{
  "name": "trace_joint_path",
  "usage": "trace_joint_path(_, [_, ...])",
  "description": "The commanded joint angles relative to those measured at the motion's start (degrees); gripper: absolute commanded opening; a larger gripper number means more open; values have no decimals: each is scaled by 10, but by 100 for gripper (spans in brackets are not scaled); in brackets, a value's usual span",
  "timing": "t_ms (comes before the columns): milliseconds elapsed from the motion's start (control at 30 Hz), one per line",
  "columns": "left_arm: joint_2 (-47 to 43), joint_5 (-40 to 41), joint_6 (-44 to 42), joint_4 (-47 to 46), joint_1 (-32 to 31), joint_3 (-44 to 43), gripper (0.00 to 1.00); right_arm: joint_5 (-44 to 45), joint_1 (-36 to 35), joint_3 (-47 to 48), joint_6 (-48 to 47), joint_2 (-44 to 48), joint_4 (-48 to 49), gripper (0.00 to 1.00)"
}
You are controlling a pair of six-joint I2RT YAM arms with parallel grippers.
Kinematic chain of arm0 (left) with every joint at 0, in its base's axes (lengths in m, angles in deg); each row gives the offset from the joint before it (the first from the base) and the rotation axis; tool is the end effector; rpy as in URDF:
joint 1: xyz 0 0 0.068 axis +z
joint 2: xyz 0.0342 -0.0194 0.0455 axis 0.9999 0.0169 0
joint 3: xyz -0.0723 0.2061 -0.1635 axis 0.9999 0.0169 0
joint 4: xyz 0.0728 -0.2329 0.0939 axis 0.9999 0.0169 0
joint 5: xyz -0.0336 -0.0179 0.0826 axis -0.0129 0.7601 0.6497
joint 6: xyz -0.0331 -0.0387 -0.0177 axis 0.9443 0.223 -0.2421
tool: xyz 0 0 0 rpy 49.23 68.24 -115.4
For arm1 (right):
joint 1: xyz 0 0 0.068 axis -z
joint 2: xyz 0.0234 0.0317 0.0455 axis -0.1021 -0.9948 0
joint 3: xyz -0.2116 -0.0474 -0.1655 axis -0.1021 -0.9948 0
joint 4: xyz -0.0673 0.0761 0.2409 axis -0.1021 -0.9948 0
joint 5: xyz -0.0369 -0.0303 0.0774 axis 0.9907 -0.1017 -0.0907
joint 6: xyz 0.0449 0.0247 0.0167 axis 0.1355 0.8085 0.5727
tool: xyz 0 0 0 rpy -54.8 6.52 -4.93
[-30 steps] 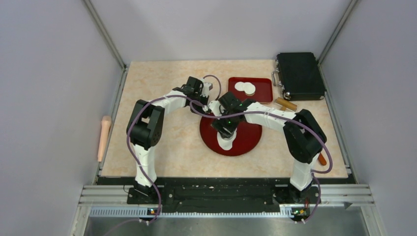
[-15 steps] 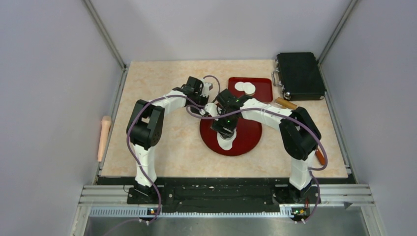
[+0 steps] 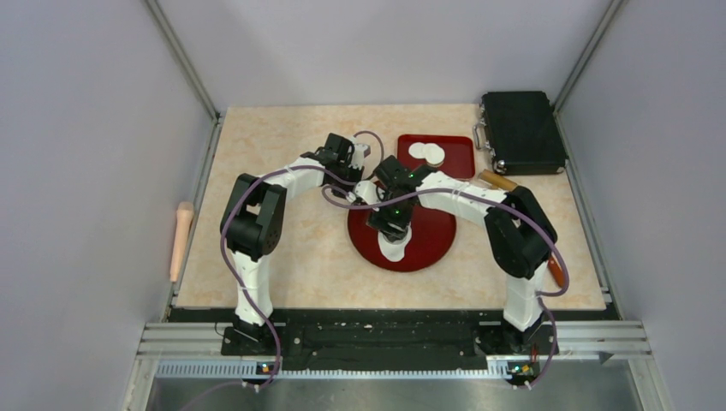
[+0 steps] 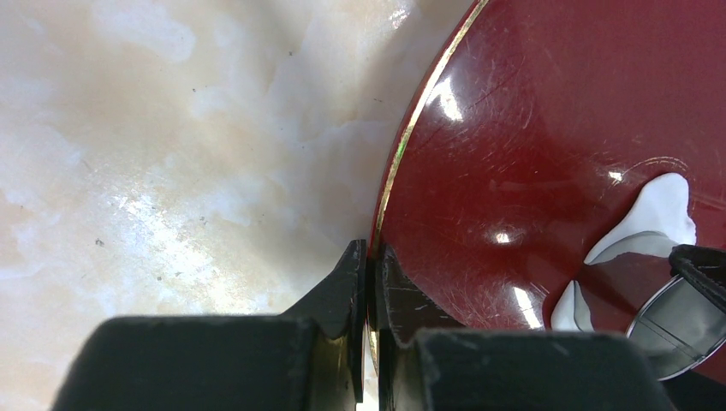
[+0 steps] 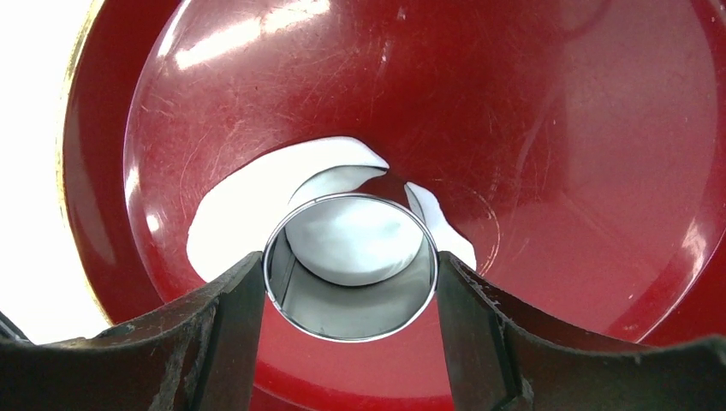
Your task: Roll out the dumpling wrappers from the dough
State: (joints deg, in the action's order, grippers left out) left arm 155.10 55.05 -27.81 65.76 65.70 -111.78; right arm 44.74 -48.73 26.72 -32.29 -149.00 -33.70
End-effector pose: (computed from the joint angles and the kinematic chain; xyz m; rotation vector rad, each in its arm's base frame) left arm 0.3896 -0.1790 0.1635 0.5603 2.5826 -0.5351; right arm 0.2814 0.2699 0.1926 -1.7210 2.2332 0.2987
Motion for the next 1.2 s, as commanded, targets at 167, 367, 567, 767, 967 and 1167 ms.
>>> trace_joint_path(167, [-16, 49, -5, -4, 3, 6, 0, 27, 0, -110, 146, 3, 20, 47])
trace_joint_path(367, [-18, 53, -5, -4, 3, 7, 0, 24, 16, -118, 191, 12, 39, 45])
trace_joint_path(567, [-14, 56, -4, -6, 3, 6, 0, 34, 37, -102, 223, 10, 55, 42])
trace_joint_path(767, [-10, 58, -5, -5, 3, 5, 0, 49, 38, -100, 243, 2, 74, 42])
trace_joint_path(967, [-12, 60, -6, -5, 3, 6, 0, 30, 38, -116, 184, 9, 69, 42])
trace_joint_path(1167, [-12, 58, -5, -5, 4, 5, 0, -65, 33, -111, 56, 3, -1, 43])
